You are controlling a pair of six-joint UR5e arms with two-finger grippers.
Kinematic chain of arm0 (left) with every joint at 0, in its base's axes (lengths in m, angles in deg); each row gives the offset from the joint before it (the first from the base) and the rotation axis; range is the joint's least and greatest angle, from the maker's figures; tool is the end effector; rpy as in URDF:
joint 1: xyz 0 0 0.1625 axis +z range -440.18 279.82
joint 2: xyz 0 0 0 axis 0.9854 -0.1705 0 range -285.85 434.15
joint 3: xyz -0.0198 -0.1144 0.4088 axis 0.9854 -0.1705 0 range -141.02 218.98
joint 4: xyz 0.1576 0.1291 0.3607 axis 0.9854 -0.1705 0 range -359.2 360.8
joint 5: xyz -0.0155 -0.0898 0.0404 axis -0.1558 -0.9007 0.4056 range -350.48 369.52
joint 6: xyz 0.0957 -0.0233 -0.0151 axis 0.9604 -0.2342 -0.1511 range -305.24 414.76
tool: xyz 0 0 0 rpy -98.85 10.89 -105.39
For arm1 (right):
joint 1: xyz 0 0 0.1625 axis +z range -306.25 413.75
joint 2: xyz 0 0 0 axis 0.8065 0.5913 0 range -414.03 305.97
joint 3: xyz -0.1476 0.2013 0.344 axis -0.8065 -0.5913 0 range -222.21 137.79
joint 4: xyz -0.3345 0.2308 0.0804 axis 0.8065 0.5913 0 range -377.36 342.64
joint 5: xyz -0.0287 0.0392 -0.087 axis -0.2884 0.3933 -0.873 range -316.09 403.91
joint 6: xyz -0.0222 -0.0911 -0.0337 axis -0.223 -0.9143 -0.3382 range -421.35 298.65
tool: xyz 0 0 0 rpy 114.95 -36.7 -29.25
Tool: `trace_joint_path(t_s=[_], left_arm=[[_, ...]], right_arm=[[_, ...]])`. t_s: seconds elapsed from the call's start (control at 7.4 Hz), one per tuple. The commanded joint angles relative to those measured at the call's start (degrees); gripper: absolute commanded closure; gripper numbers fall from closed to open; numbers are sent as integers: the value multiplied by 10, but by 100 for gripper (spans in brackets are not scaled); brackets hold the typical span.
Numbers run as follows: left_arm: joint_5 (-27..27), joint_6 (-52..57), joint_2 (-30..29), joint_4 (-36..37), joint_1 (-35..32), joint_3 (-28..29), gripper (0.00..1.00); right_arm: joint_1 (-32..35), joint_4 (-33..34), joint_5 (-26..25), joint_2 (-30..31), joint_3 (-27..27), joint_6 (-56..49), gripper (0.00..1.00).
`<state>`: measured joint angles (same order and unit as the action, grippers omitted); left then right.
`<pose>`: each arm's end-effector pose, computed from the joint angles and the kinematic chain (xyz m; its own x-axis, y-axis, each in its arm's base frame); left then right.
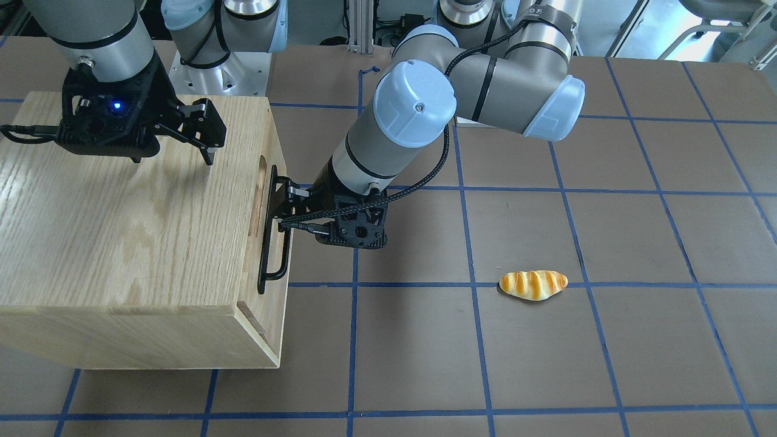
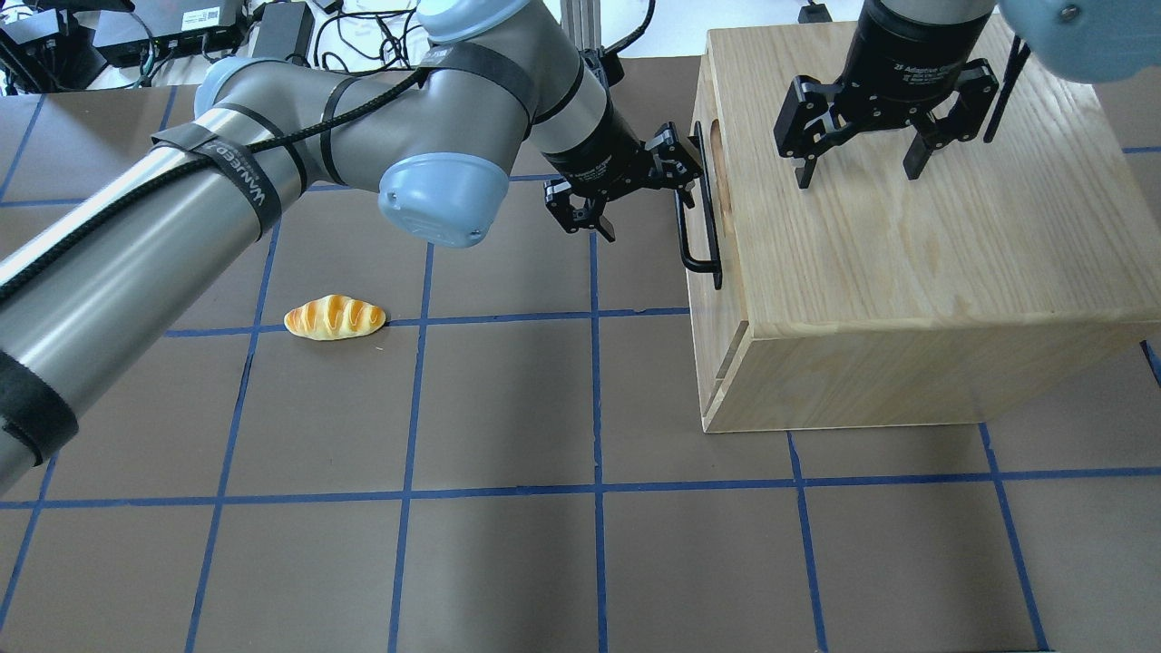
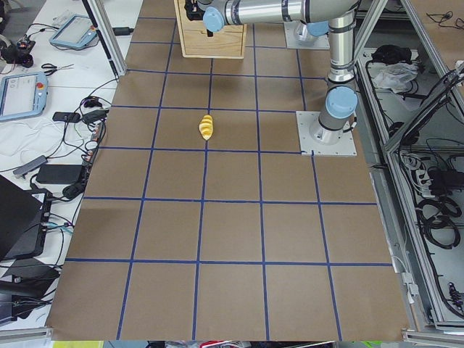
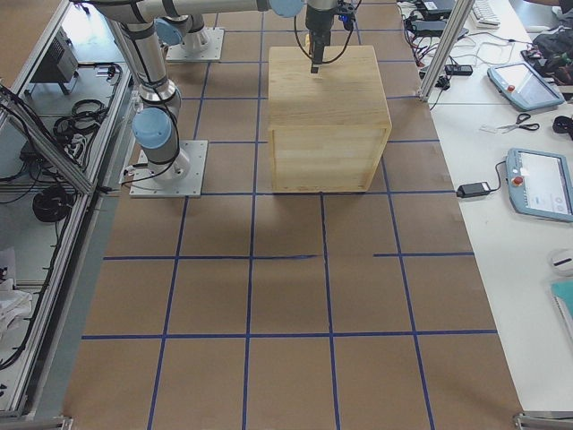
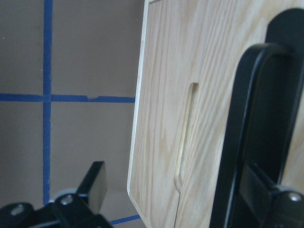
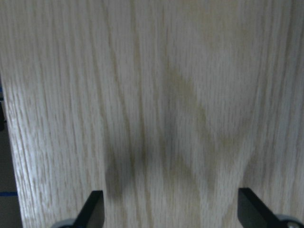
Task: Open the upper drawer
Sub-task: 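Move the left gripper toward the black drawer handle on the cabinet, then pull the drawer handle away from the cabinet with the left gripper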
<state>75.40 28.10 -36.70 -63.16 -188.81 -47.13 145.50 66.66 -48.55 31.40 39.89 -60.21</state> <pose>-0.3691 -0.5501 0.3712 -0.8961 -0.1046 0.4314 -0.0969 0.9945 0.0399 0.1448 -0.5162 0.5050 -0.9990 -0.0126 0.0437 -0.0106 0.9989 0.0453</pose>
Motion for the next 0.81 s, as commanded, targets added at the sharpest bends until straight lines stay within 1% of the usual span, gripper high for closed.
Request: trace_joint_path(t_s=[0.0, 0.14, 0.68], left_arm=[[23, 33, 5, -6, 1, -13, 0], [35, 41, 12, 0, 1, -25, 0], [35, 70, 24, -9, 18, -29, 0]], right_arm=[[0, 0, 0, 0, 0, 0, 0], [0, 0, 0, 0, 0, 0, 0], [0, 0, 0, 0, 0, 0, 0]])
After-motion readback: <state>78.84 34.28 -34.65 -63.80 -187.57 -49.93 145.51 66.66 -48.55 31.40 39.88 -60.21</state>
